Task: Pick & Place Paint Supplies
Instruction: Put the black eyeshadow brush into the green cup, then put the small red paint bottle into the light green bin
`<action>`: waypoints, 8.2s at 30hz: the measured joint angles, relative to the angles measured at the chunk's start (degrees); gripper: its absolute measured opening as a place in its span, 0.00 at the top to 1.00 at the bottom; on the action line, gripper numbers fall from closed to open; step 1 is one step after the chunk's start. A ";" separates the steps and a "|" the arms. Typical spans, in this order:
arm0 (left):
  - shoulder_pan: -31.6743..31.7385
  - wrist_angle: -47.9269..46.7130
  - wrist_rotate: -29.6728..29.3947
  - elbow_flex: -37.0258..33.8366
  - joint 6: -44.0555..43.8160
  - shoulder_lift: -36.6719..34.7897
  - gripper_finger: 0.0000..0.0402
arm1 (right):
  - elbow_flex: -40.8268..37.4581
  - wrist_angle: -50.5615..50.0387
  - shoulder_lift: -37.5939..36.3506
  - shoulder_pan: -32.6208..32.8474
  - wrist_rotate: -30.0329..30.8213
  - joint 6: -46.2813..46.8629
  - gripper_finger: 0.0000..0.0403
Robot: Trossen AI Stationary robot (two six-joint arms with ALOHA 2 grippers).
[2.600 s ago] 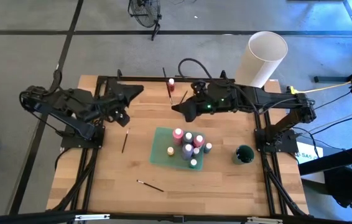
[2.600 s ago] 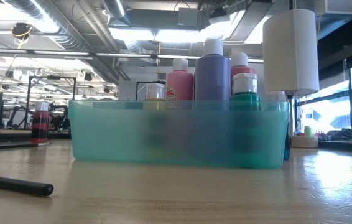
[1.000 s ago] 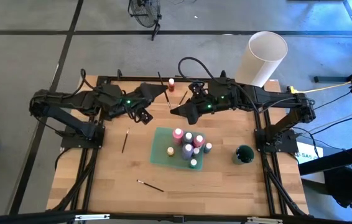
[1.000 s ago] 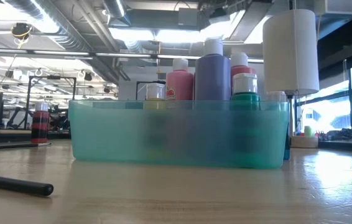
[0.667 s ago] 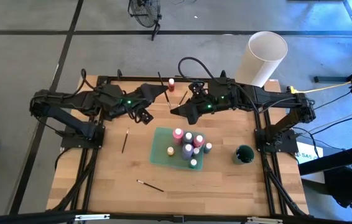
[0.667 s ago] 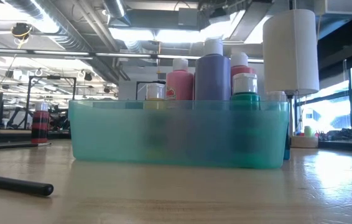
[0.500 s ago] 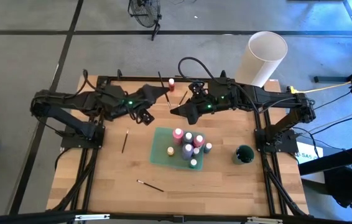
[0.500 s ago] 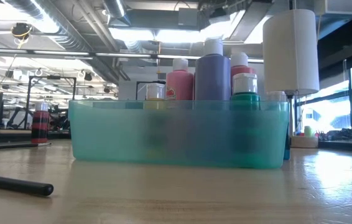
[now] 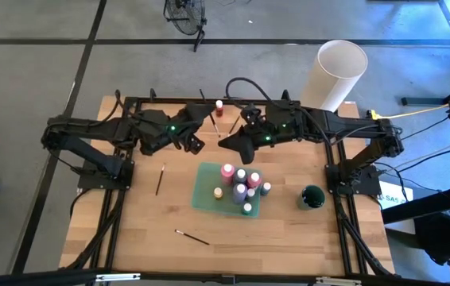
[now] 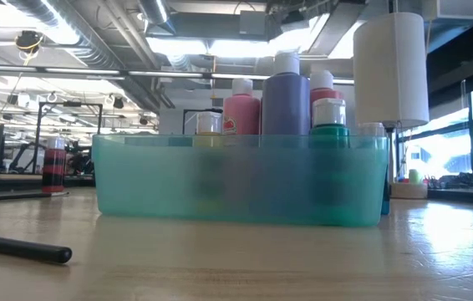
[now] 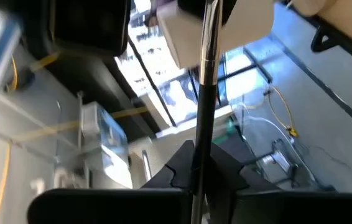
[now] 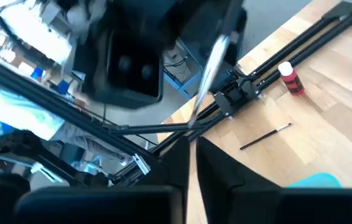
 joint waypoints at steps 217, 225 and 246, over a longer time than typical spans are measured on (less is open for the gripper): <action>23.24 -17.89 60.44 10.73 -100.96 2.42 0.58 | -56.94 -58.38 -24.92 68.86 56.56 92.63 0.90; 23.24 -17.89 60.44 10.73 -100.95 2.42 0.58 | -56.94 -57.41 -24.92 68.76 54.44 92.59 0.89; 23.27 -15.31 60.49 10.73 -100.94 2.42 0.58 | -54.78 -52.15 -25.72 65.48 52.10 91.11 0.64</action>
